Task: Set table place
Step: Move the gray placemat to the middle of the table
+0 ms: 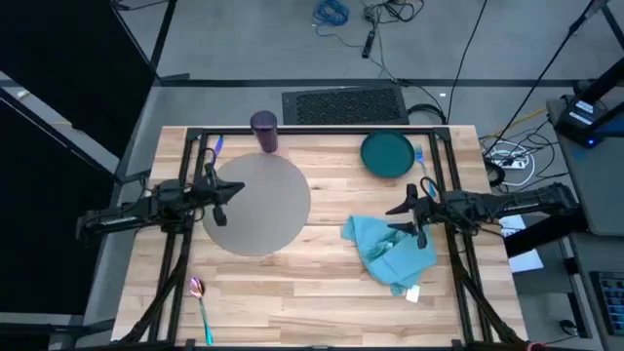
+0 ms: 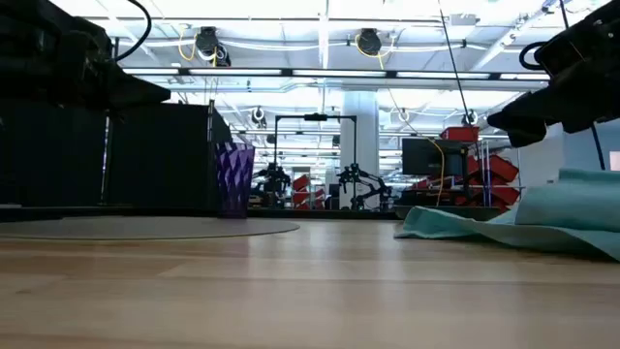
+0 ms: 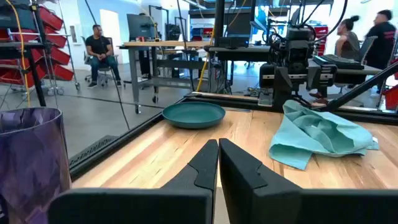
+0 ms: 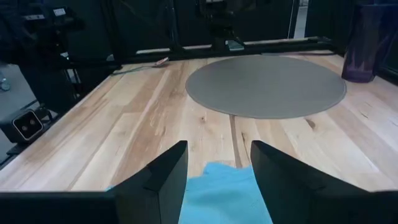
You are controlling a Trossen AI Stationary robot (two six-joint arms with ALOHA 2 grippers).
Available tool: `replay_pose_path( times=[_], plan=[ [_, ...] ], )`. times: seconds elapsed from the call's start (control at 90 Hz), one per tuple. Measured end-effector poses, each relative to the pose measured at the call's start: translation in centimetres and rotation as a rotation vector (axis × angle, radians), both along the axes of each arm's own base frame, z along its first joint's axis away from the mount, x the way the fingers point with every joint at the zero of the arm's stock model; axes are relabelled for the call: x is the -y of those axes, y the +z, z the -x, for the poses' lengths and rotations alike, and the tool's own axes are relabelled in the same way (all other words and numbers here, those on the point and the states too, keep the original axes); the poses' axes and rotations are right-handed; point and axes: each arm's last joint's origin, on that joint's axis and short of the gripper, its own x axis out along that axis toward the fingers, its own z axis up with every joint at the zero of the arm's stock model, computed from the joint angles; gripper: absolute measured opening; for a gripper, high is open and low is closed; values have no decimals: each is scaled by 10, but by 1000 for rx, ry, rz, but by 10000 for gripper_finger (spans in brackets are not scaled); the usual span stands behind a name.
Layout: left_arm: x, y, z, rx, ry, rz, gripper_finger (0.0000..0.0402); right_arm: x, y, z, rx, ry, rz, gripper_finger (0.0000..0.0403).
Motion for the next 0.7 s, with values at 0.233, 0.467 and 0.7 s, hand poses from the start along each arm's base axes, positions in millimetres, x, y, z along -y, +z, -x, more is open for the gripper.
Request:
replay_pose_path(
  times=[0.233,0.467,0.7],
  plan=[
    [0,9,1,91,0,-18,0,0,8,-1,80,-7,-62,169],
    [1,23,3,234,-3,-23,0,0,17,-1,170,-5,-74,169],
    [2,43,11,471,-18,-16,0,0,40,1,405,3,-118,169]
  ],
)
